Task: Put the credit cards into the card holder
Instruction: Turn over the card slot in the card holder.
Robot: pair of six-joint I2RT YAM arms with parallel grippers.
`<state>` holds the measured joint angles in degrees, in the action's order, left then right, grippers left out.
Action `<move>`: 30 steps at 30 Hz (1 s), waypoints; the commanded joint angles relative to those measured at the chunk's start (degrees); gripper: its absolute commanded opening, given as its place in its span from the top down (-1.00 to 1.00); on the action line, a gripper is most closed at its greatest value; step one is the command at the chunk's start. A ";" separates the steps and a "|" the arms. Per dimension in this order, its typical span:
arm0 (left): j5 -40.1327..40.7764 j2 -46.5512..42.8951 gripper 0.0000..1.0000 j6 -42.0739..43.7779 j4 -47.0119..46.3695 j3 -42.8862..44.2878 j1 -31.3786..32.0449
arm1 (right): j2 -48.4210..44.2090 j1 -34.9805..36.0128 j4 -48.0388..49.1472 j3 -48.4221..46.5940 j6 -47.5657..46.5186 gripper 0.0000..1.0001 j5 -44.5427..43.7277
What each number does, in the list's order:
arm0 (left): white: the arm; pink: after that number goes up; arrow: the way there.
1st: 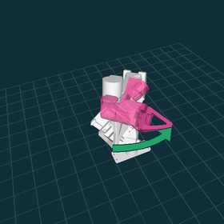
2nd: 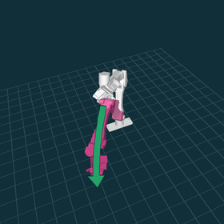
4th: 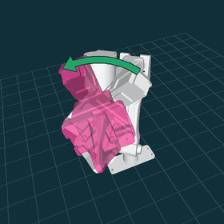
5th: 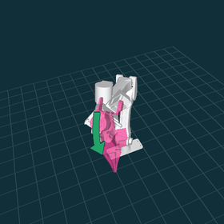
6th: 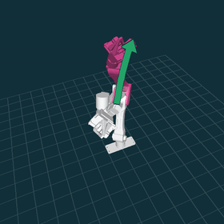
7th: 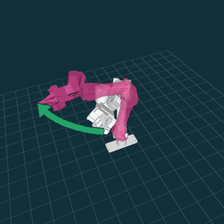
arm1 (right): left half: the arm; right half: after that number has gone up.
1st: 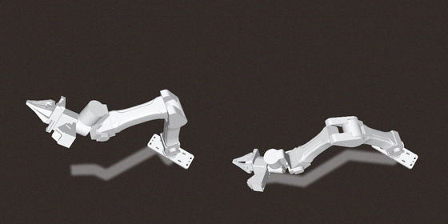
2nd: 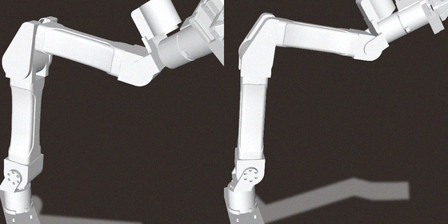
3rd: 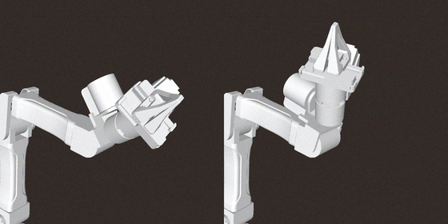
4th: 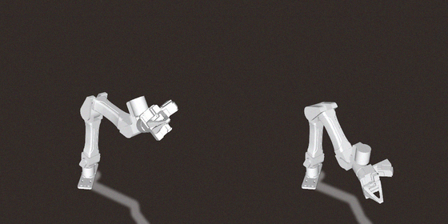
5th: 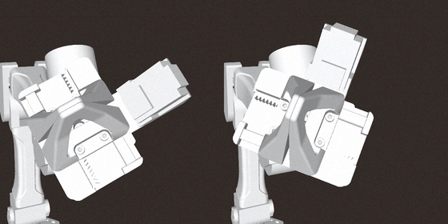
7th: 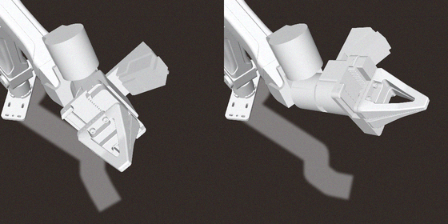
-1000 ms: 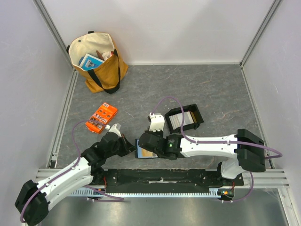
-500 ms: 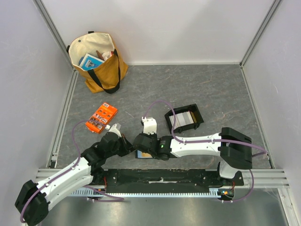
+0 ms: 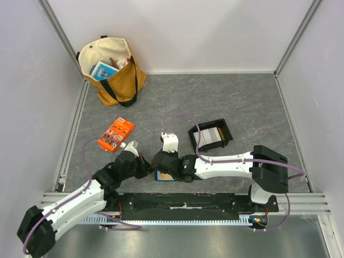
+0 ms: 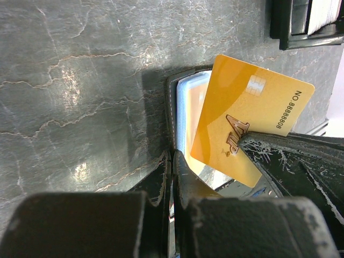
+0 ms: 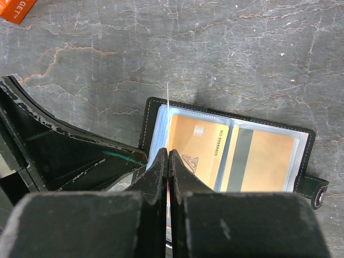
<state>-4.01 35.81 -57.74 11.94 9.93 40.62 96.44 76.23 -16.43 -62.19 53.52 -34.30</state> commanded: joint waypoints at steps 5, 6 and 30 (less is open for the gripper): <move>0.14 -0.57 0.97 -0.27 -0.87 1.32 0.16 | -1.35 -0.29 1.92 -1.61 0.71 1.00 -0.85; 0.14 -0.48 0.97 -0.27 -0.87 1.32 0.25 | -1.43 -0.29 1.92 -1.61 0.62 1.00 -0.85; 0.41 -1.09 0.96 -0.36 -0.34 1.32 0.16 | -1.44 -0.29 2.27 -1.26 1.50 1.00 -2.17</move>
<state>-3.99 35.22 -57.74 11.97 9.91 40.62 94.87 76.20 -15.77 -62.19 54.02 -34.94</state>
